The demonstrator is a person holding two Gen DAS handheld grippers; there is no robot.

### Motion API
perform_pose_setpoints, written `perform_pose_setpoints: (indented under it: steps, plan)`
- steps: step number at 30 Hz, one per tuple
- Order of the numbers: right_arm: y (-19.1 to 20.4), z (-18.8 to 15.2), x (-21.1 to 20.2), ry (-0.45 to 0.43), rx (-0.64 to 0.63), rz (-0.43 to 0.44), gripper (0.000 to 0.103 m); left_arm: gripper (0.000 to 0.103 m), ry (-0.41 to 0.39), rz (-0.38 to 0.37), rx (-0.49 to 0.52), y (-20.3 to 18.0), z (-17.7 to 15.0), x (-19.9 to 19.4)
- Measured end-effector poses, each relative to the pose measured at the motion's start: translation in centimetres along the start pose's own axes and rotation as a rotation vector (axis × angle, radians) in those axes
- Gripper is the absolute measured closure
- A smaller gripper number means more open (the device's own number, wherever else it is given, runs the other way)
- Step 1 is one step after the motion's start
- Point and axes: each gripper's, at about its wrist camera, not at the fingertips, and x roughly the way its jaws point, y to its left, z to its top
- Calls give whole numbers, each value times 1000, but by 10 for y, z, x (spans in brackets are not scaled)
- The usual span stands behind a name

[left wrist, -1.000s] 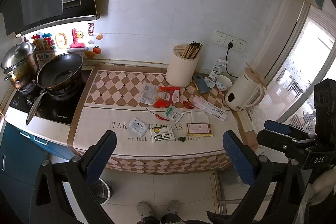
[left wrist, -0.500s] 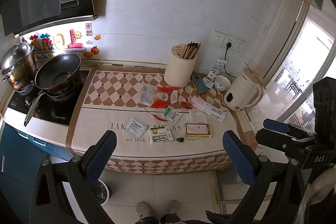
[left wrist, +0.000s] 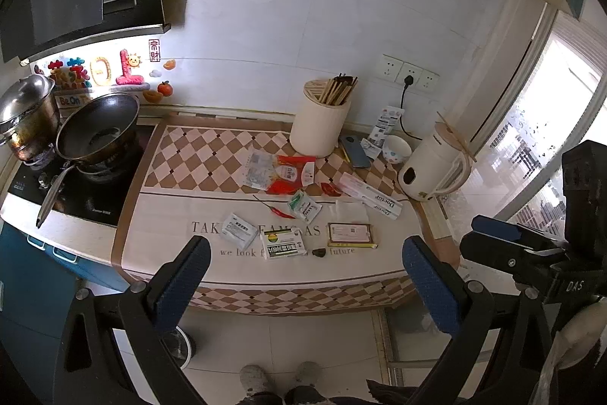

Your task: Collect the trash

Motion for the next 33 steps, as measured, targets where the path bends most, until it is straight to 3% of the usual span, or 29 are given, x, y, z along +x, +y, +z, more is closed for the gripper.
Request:
perform_pose_setpoints:
  steps: [12,17,23,28,33]
  plan:
    - [-1,2,2,-1,9,-3,0,0,12,-11,22,3,3,10]
    - [-9,3,9,-21,62,-47,0,0,7,95,47,12,6,35]
    - [-35,3,29,-79,163,-184,0,0,0,297,47,42,11,100]
    - [-89,3,63,-32,292,-273,0,0,96,391,-9,66,6,167]
    - [-161,12,119,64,339,-353,0,0,289,433,-70,75,-14,244]
